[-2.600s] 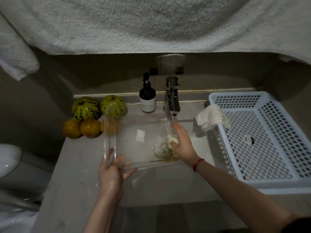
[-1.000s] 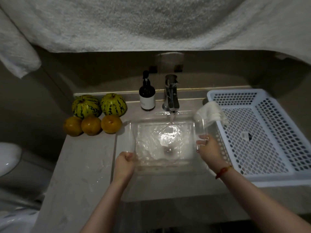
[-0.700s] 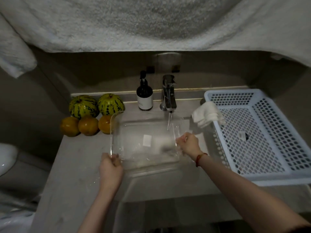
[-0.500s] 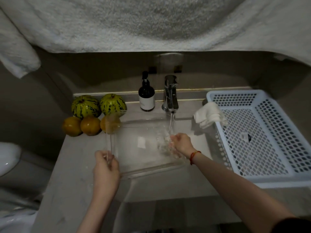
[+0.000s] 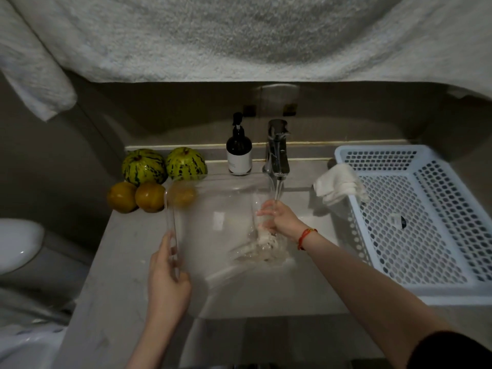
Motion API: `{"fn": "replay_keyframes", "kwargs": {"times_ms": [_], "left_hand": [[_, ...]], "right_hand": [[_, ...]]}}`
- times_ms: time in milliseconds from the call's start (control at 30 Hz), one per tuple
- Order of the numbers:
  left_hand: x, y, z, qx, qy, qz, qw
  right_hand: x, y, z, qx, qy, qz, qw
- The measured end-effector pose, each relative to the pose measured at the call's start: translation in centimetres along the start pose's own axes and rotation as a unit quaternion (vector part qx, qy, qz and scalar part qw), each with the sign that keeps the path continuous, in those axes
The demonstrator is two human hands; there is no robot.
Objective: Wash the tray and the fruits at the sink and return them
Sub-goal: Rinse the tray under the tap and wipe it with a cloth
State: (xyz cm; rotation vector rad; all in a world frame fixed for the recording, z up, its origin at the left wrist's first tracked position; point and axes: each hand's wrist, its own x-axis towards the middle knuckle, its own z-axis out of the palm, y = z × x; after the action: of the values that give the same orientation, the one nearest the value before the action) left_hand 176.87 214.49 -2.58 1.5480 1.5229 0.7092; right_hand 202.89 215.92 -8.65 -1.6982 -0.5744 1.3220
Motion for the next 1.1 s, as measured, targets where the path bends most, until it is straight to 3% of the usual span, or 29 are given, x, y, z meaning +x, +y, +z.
{"fn": "replay_keyframes", "kwargs": {"times_ms": [200,333,433,633,1100], "left_hand": [[-1.2,-1.3,-0.5,-0.005,0.025,0.033,0.999],[-1.3,-1.5,-0.3,-0.045,0.078,-0.009,0.996],[-1.7,-0.6,0.1,-0.080,0.108,-0.022,0.991],[-3.5,1.1,0.5,-0.053,0.190,0.000,0.980],[-3.5,0.7,0.2,-0.006,0.211,0.016,0.977]], "right_hand": [[0.2,0.4,0.8,0.054,-0.017,-0.028,0.998],[0.5,0.1,1.6,0.116,-0.018,-0.049,0.992],[0.7,-0.4,2.0,0.114,0.000,-0.040,0.993],[0.9,-1.8,3.1,0.068,-0.005,-0.027,0.997],[0.3,-1.9,2.7,0.028,-0.047,-0.020,0.998]]}}
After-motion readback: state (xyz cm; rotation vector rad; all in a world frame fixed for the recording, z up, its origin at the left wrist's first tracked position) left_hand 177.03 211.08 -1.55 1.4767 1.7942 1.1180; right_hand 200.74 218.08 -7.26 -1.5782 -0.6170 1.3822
